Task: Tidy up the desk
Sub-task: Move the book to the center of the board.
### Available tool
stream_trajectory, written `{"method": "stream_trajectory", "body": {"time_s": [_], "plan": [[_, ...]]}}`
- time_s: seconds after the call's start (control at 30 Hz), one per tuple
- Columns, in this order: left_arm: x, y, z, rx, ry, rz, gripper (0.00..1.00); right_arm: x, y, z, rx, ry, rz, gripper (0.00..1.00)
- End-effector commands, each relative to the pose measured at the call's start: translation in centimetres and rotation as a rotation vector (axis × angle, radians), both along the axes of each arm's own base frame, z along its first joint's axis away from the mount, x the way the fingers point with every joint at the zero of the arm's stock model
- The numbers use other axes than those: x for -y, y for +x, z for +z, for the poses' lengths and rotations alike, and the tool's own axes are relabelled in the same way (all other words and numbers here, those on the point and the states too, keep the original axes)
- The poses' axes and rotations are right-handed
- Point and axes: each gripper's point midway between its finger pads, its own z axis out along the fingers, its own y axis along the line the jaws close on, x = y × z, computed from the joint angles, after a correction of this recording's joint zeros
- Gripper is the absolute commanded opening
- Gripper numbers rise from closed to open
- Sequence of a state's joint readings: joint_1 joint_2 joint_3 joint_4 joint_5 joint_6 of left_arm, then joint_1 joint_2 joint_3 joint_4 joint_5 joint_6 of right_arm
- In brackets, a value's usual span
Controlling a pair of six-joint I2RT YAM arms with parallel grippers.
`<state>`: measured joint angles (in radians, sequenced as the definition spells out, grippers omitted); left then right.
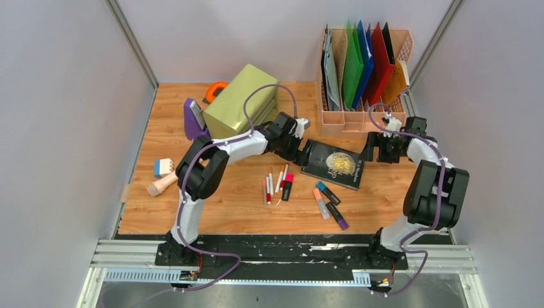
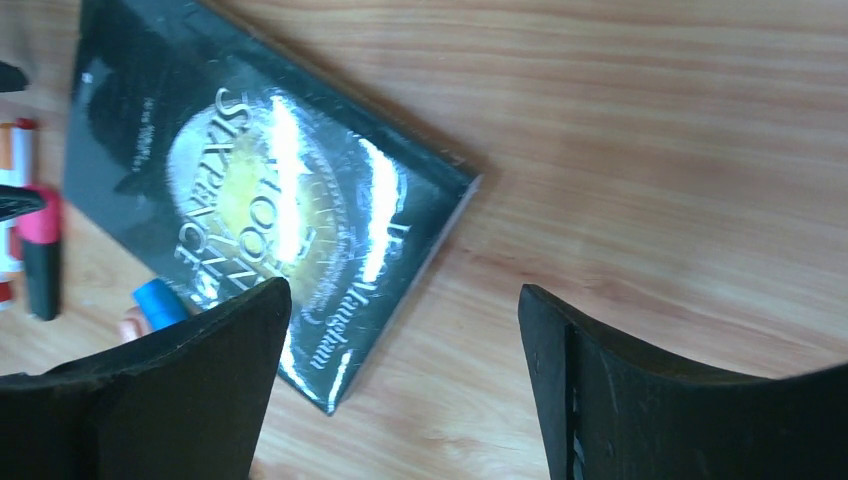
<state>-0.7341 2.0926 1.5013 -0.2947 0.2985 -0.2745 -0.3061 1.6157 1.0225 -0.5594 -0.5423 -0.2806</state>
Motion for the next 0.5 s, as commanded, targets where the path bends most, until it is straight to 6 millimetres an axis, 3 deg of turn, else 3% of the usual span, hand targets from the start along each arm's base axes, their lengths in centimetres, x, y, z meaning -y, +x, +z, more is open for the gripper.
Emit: {"method": "stream_trajectory", "body": {"time_s": [0.0,0.27,0.47], "plan": [[1.9,0.8,3.0,0.026,-0.096,-0.011,1.00,-2.0,-0.1,0.0,-0.058,0.156,-0.015,0.85],[3.0,-0.9,2.6,-0.059,-0.174,-0.042,1.00,-4.1,-0.6,-2.8,-0.177,0.277,0.000,0.81],[4.0,-2.8,1.9,-0.122,-0.222,-0.084,1.00,-5.9,0.0,-0.4,-0.157,0.407,0.043,0.69]]}}
